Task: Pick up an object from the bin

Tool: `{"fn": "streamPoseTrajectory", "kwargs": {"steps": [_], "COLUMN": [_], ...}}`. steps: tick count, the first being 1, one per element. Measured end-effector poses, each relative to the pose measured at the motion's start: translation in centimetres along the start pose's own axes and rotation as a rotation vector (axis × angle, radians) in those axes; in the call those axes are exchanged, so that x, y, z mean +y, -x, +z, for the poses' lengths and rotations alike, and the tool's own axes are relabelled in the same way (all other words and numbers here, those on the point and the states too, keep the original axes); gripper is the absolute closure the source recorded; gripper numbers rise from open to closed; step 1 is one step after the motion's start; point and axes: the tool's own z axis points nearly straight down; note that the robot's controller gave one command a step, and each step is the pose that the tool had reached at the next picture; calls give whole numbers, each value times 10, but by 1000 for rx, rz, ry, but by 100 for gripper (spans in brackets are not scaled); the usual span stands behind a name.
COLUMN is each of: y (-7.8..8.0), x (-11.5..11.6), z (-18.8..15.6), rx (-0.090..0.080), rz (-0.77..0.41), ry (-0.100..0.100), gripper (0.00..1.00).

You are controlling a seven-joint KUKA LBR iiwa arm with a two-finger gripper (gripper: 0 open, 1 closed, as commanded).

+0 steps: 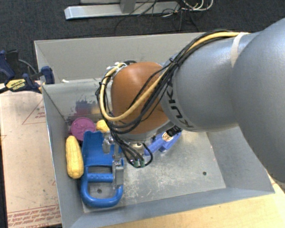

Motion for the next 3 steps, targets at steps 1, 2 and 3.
{"fn": "streamPoseTrajectory", "kwargs": {"steps": [1,2,3], "y": [1,32,23], "x": [0,36,23], "z": [-3,69,79], "rx": [-3,6,-3], "rz": [2,-74,-308], "ry": [0,0,0], "gripper": [0,0,0]}}
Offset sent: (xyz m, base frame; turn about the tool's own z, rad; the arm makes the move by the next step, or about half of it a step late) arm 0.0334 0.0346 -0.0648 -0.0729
